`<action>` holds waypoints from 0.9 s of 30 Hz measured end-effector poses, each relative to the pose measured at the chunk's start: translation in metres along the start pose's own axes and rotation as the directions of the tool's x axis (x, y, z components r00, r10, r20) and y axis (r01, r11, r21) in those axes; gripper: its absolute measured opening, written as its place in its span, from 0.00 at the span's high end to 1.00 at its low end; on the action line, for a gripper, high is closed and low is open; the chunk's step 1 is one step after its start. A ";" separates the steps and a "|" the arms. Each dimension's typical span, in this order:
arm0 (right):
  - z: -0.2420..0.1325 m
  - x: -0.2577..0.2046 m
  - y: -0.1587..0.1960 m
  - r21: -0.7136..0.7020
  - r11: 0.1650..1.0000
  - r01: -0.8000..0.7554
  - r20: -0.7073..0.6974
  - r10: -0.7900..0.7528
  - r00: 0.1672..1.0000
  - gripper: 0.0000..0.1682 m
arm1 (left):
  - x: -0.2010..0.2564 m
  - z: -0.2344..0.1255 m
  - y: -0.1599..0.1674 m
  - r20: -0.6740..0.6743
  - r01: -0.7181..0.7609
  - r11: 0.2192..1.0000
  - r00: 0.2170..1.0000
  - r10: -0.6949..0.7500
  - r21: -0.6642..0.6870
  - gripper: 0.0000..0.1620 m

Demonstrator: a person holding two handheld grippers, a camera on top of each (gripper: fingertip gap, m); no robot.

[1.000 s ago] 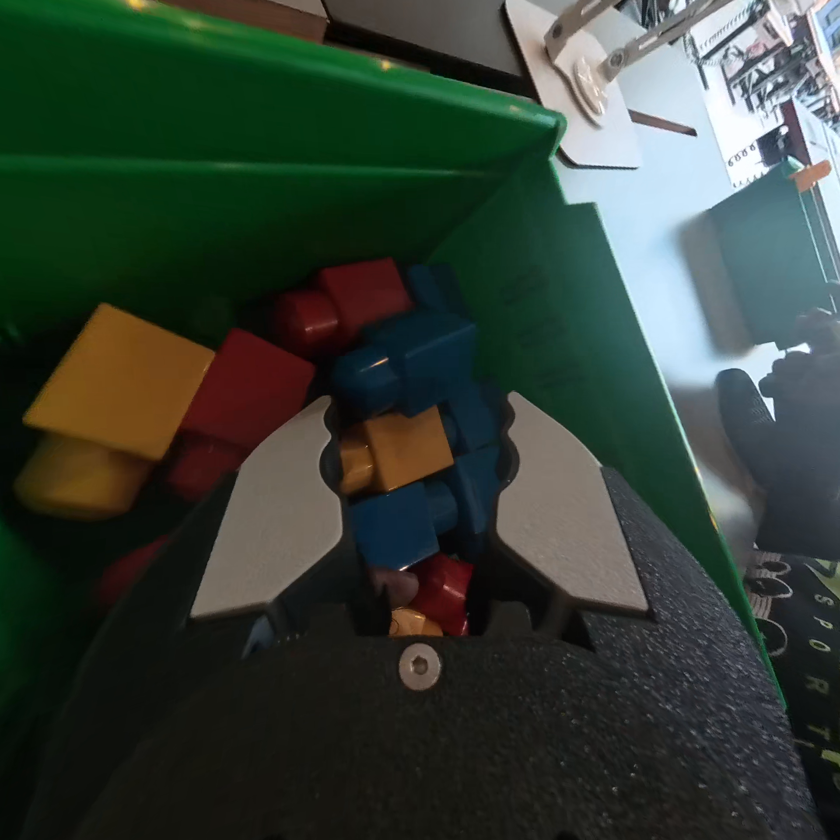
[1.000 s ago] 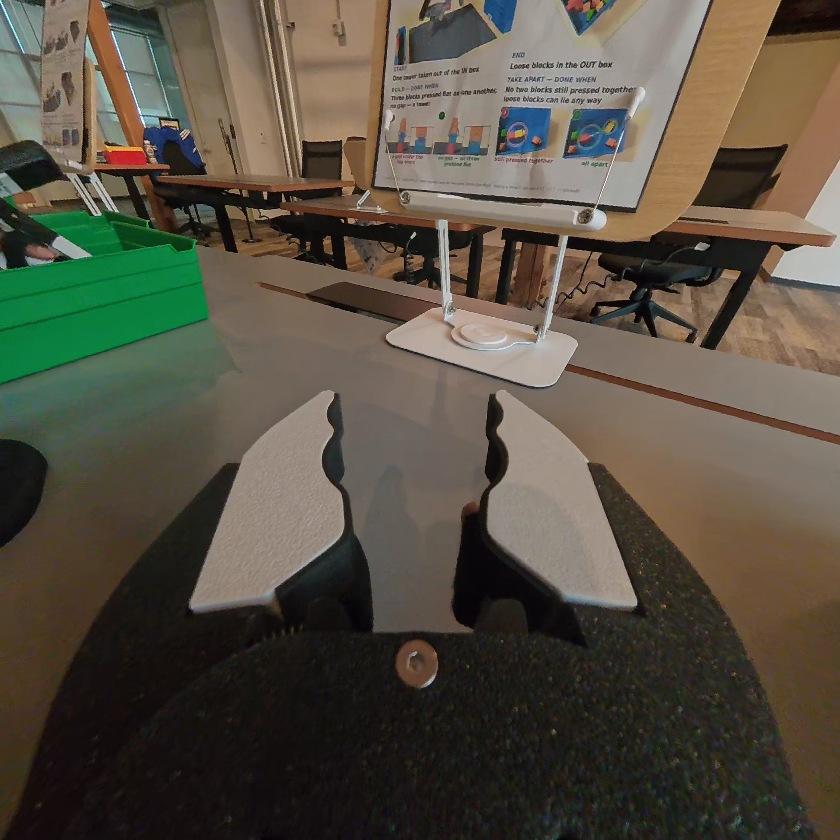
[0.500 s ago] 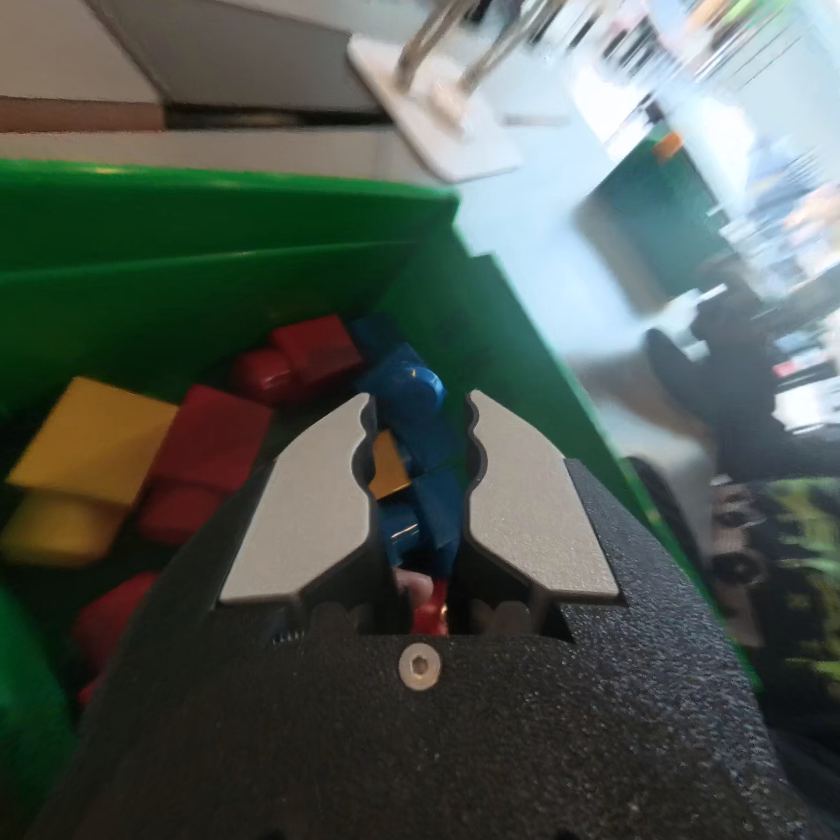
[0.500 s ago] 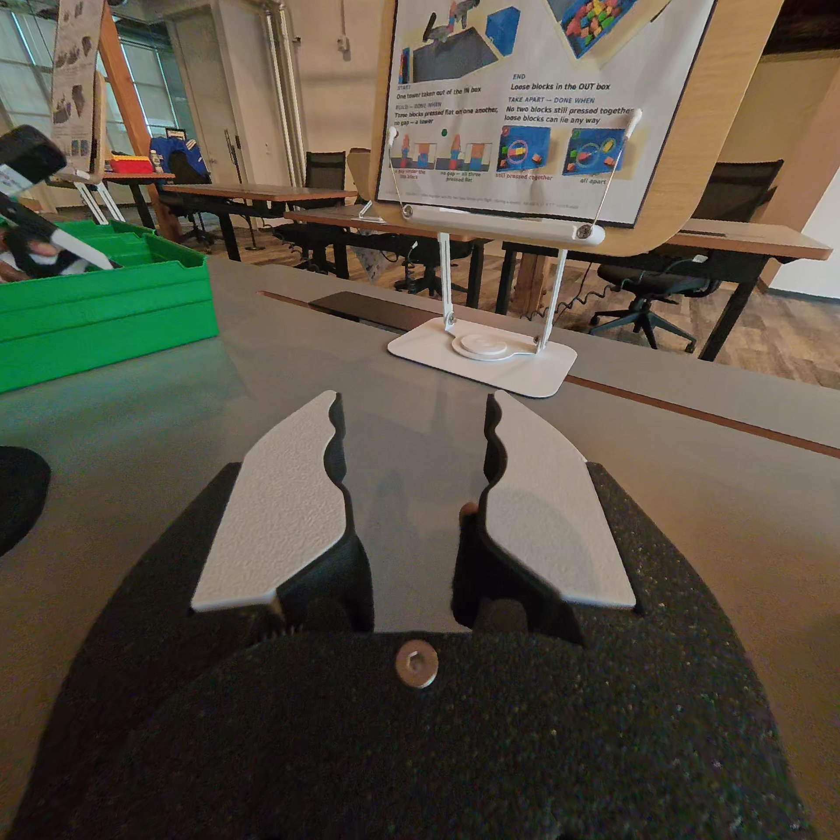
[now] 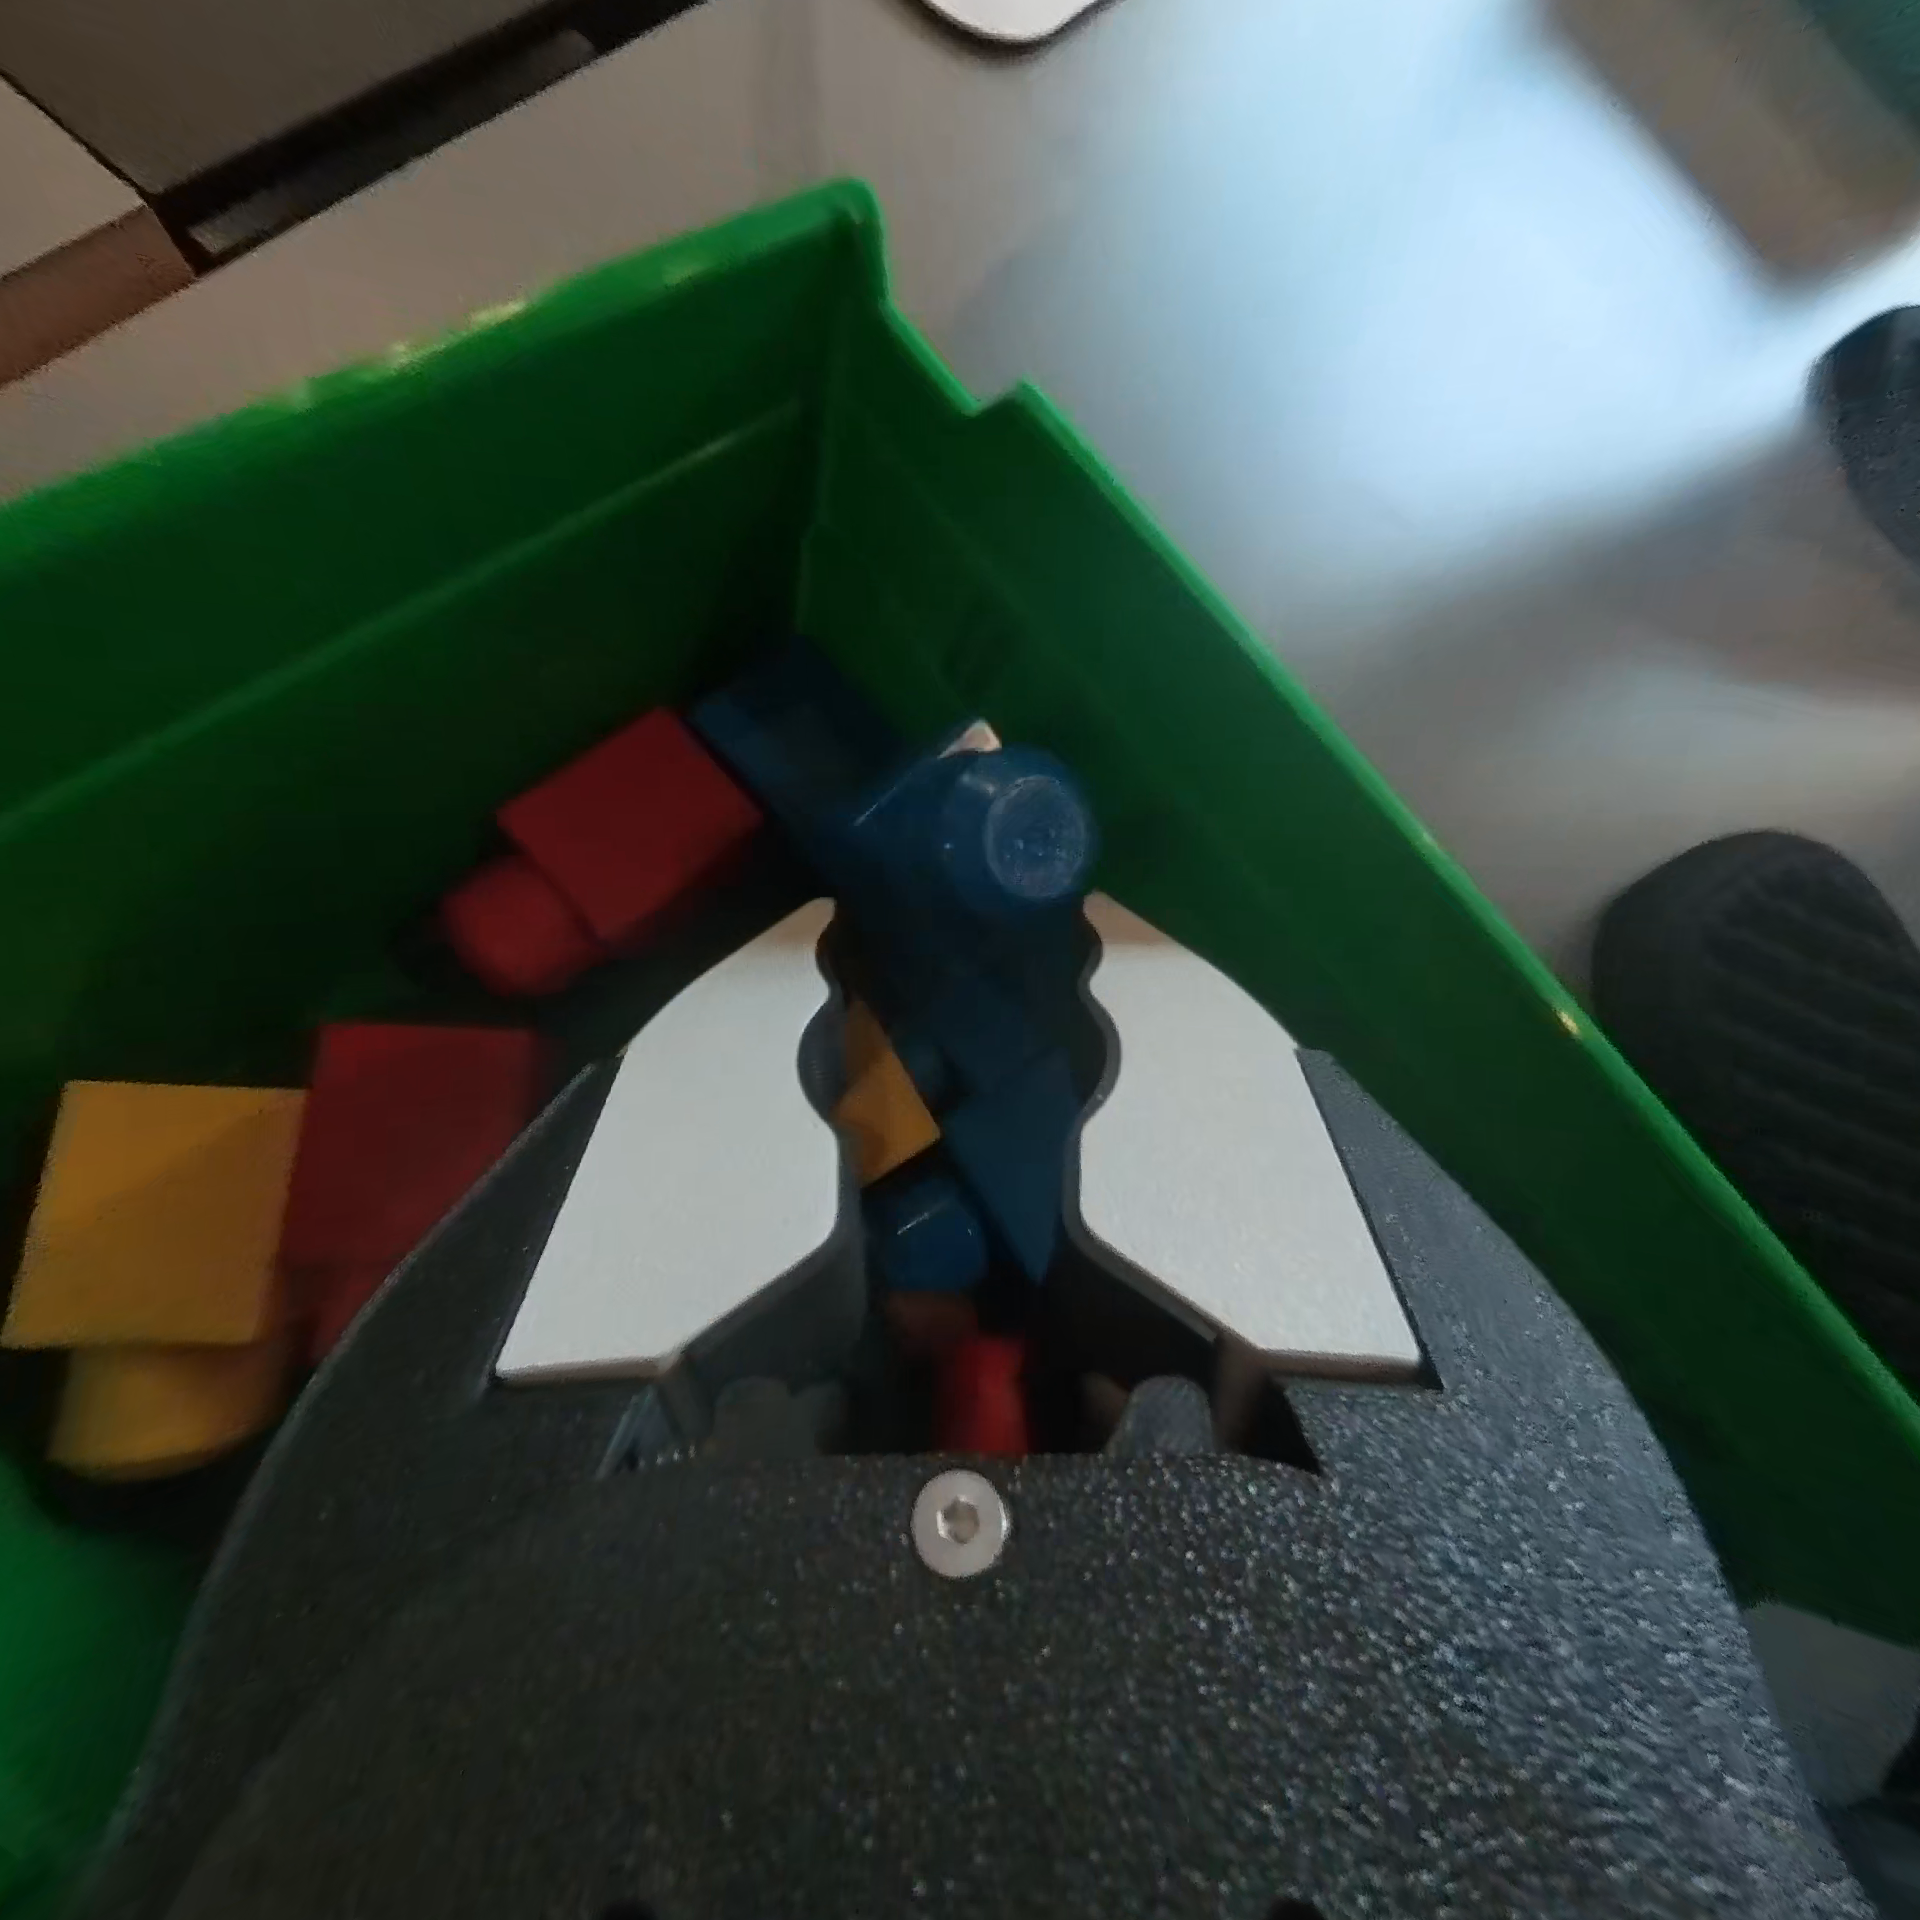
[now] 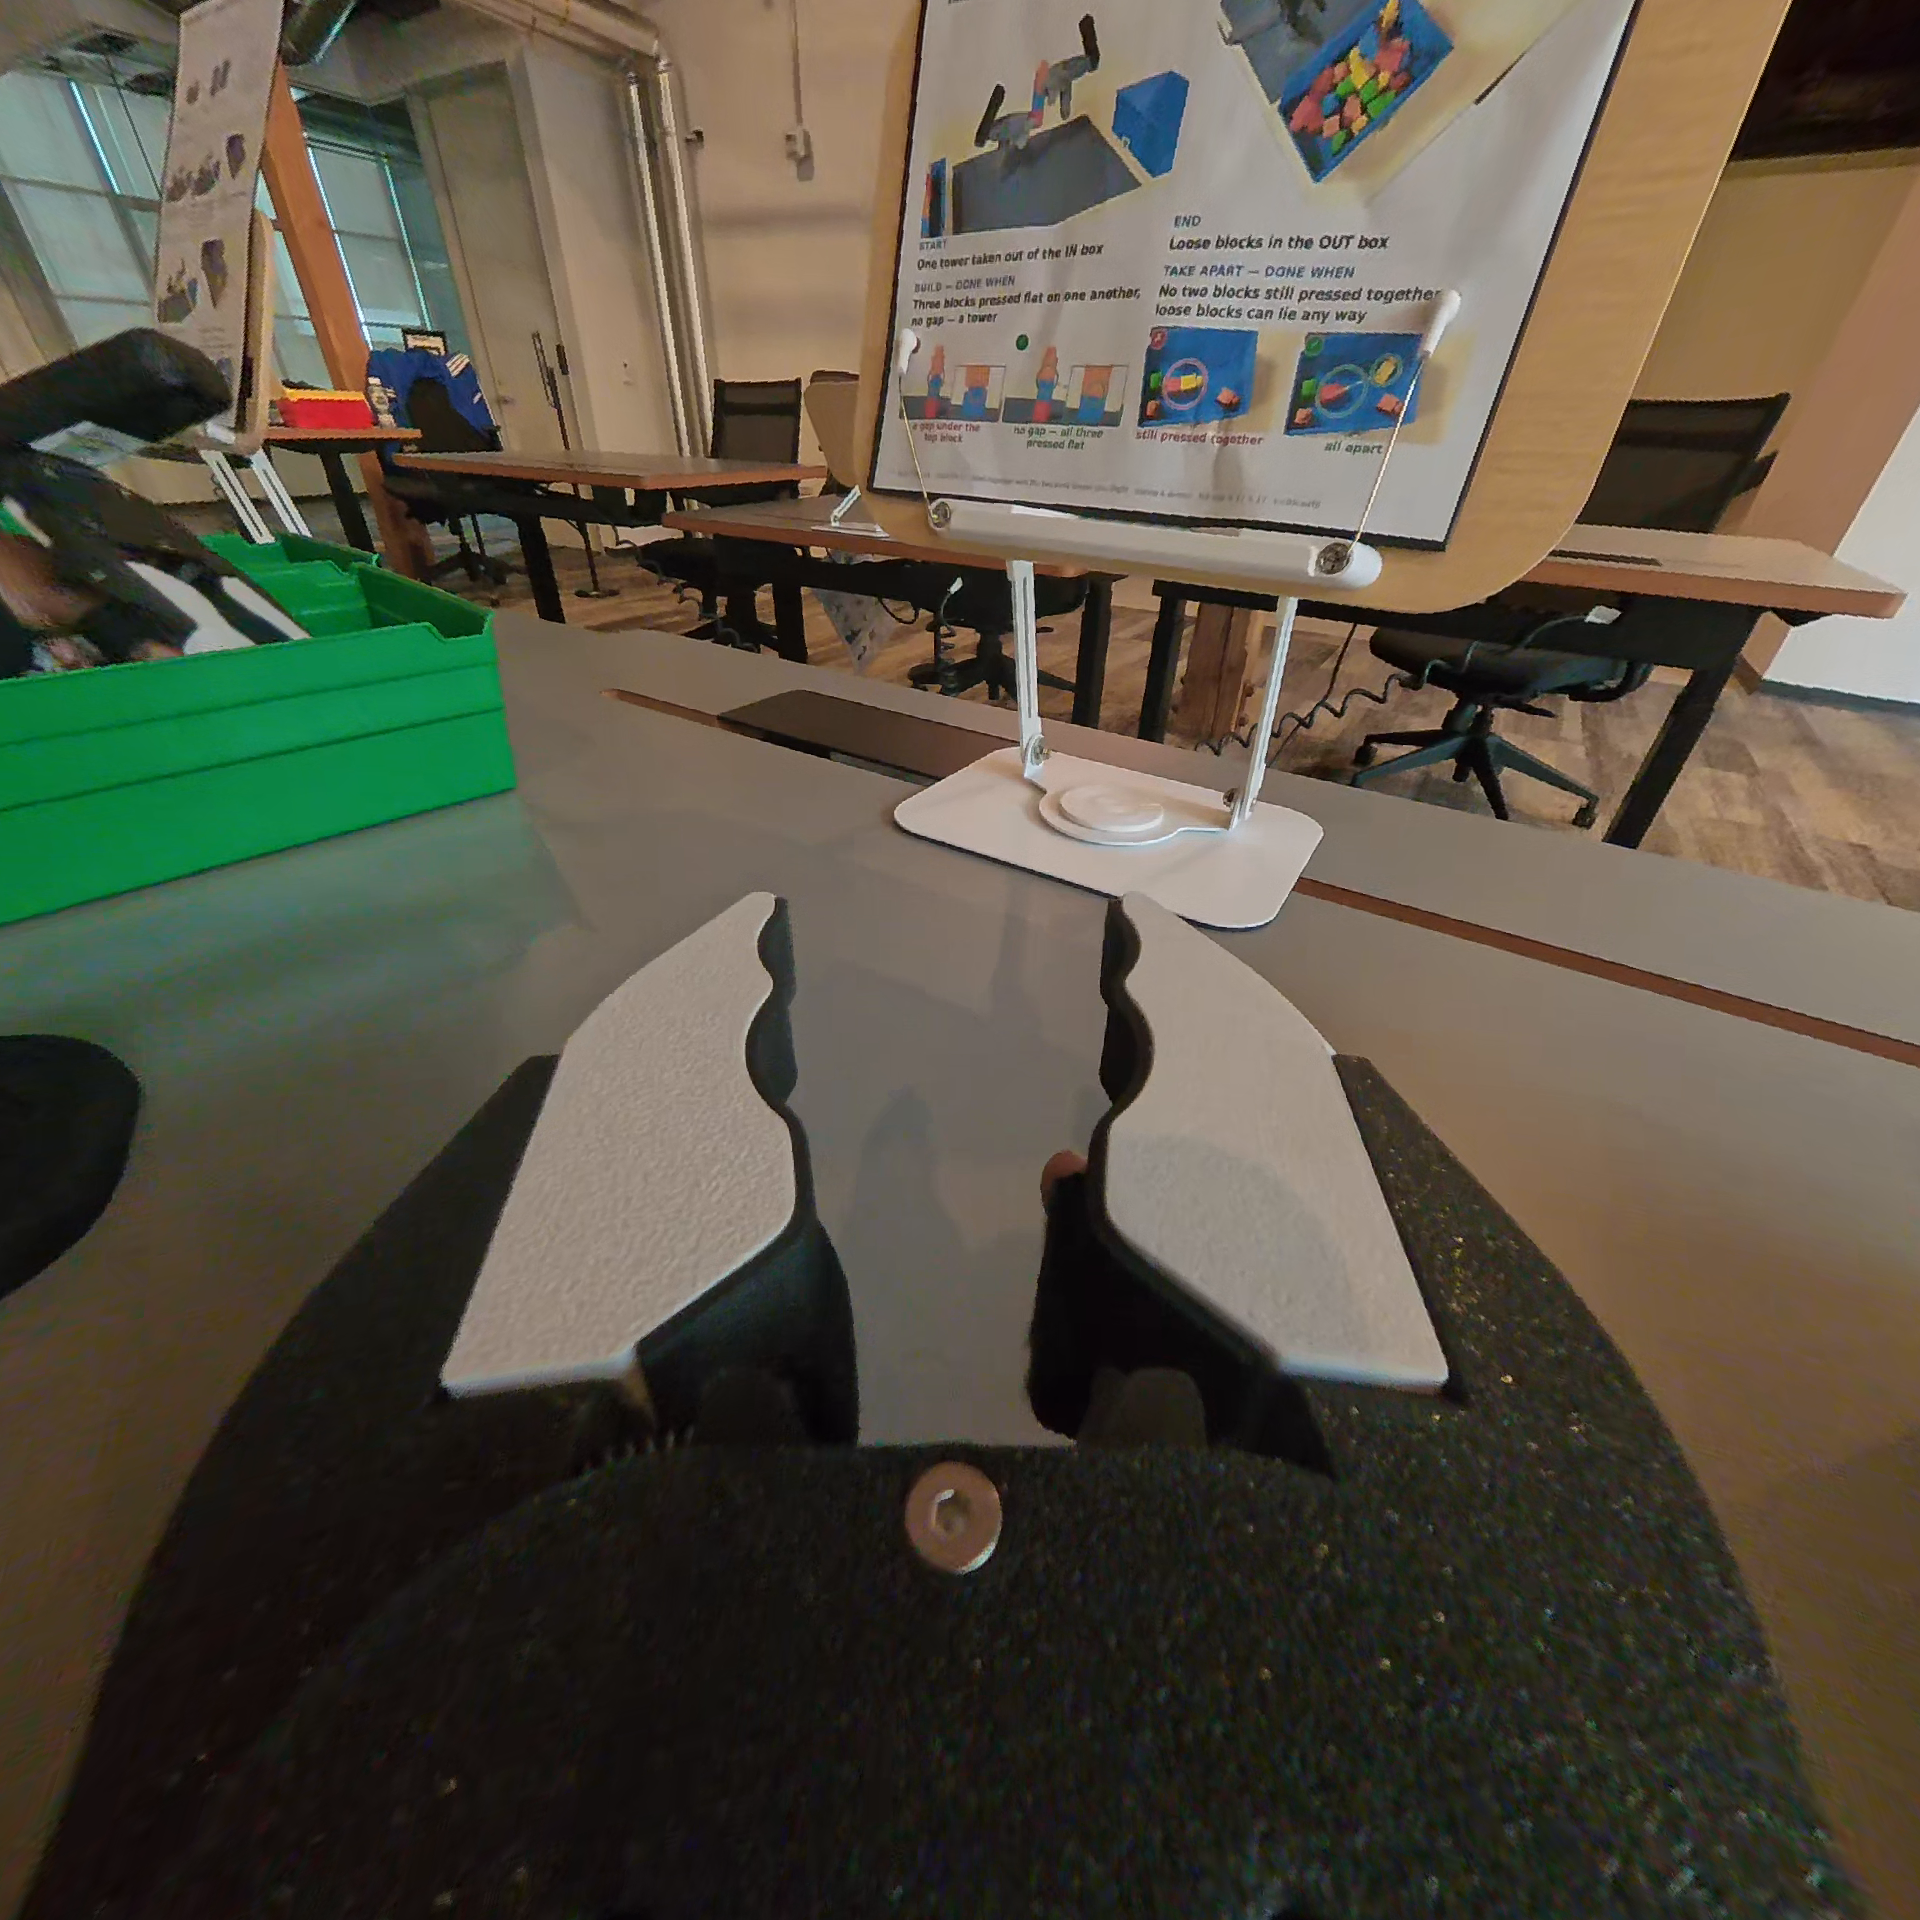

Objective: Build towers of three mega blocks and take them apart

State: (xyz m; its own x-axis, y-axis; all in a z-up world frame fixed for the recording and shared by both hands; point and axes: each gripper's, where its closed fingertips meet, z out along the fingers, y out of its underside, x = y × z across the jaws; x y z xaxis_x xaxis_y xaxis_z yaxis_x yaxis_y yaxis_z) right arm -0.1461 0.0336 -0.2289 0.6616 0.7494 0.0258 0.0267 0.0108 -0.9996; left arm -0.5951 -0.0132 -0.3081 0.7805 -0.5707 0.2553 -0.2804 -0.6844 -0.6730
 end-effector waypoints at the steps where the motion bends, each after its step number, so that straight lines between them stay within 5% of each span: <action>1: 0.000 0.000 0.000 0.000 1.000 0.004 0.000 -0.004 1.000 0.66 | -0.001 0.000 -0.002 0.006 0.010 1.000 1.000 -0.010 0.010 0.77; 4: 0.000 -0.002 0.000 -0.001 1.000 0.008 0.005 -0.008 1.000 0.66 | -0.001 0.000 -0.007 0.028 0.012 1.000 1.000 -0.013 0.027 0.88; 8: 0.000 -0.004 0.000 -0.003 1.000 0.011 0.011 -0.011 1.000 0.66 | -0.001 0.000 -0.008 0.086 -0.027 0.999 0.996 0.025 0.020 0.90; 10: 0.000 -0.004 0.000 -0.004 1.000 0.012 0.014 -0.012 1.000 0.66 | 0.000 0.000 -0.008 0.100 -0.040 0.999 0.994 0.039 0.015 0.89; 14: 0.000 -0.004 0.000 -0.003 1.000 0.008 0.013 -0.008 1.000 0.66 | 0.004 0.004 0.000 0.103 -0.075 0.996 0.992 0.079 -0.039 0.67; 18: 0.000 -0.004 0.001 -0.006 1.000 0.010 0.011 -0.010 1.000 0.67 | -0.001 0.006 -0.002 0.164 -0.129 0.991 0.978 0.131 -0.022 0.61; 27: 0.000 -0.003 0.002 -0.009 1.000 0.009 0.008 -0.009 1.000 0.67 | -0.013 0.000 -0.023 0.327 -0.246 0.966 0.922 0.209 0.075 0.75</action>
State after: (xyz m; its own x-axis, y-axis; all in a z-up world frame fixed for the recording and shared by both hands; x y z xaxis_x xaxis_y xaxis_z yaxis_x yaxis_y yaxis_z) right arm -0.1482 0.0318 -0.2311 0.6556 0.7543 0.0347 0.0395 0.0116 -0.9992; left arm -0.5989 0.0098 -0.2960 0.8436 -0.5203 -0.1326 -0.4208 -0.4873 -0.7652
